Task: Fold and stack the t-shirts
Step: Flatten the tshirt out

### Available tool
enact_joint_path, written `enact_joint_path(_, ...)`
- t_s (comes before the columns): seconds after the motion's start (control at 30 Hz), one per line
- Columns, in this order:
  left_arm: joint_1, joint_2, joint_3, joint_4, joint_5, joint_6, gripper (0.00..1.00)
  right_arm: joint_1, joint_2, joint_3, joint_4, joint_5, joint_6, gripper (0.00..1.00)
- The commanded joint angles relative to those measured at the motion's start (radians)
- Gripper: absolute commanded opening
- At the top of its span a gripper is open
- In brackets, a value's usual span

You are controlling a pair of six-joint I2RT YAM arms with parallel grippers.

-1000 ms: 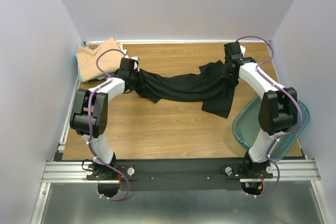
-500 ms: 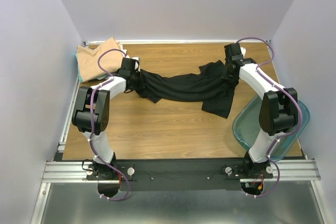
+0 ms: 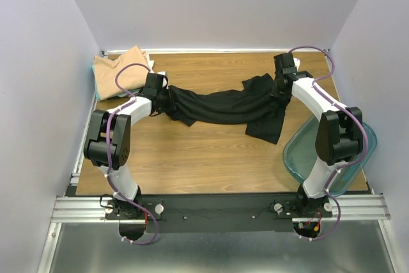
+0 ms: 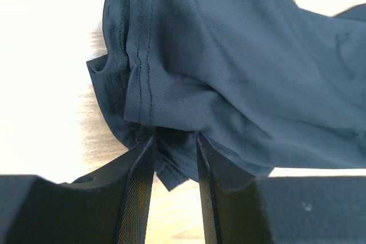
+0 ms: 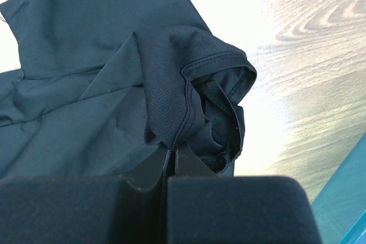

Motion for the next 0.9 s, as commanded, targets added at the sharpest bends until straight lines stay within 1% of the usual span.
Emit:
enact_joint_path(0.0,-0.002,-0.028,-0.005,0.02,0.003,-0.023,0.42,-0.006,-0.03,-0.014,0.001,-0.023,0.013,0.05)
enact_joint_path(0.4,-0.003,0.028,0.002,0.014,0.018,-0.021,0.4,-0.01,-0.041,-0.025,0.001,-0.023,0.015,0.05)
enact_joint_path(0.53,-0.008,0.048,0.003,0.01,0.021,-0.015,0.34,-0.013,-0.044,-0.026,0.001,-0.023,0.013,0.05)
enact_joint_path(0.63,-0.009,0.045,-0.008,0.01,0.017,-0.014,0.33,-0.013,-0.047,-0.029,0.001,-0.023,0.016,0.05)
enact_joint_path(0.67,-0.009,0.045,-0.012,0.011,0.015,-0.012,0.32,-0.016,-0.047,-0.031,0.001,-0.023,0.016,0.05)
enact_joint_path(0.7,-0.011,0.044,-0.014,0.013,0.015,-0.012,0.27,-0.016,-0.047,-0.031,0.001,-0.023,0.018,0.05)
enact_joint_path(0.73,-0.011,0.041,-0.017,0.013,0.017,-0.01,0.19,-0.016,-0.047,-0.031,0.001,-0.023,0.018,0.05)
enact_joint_path(0.77,-0.011,0.039,-0.015,0.013,0.018,-0.01,0.16,-0.016,-0.045,-0.031,-0.001,-0.023,0.018,0.05)
enact_joint_path(0.87,-0.011,0.016,-0.006,0.004,0.021,0.0,0.13,-0.023,-0.044,-0.025,0.001,-0.026,0.019,0.05)
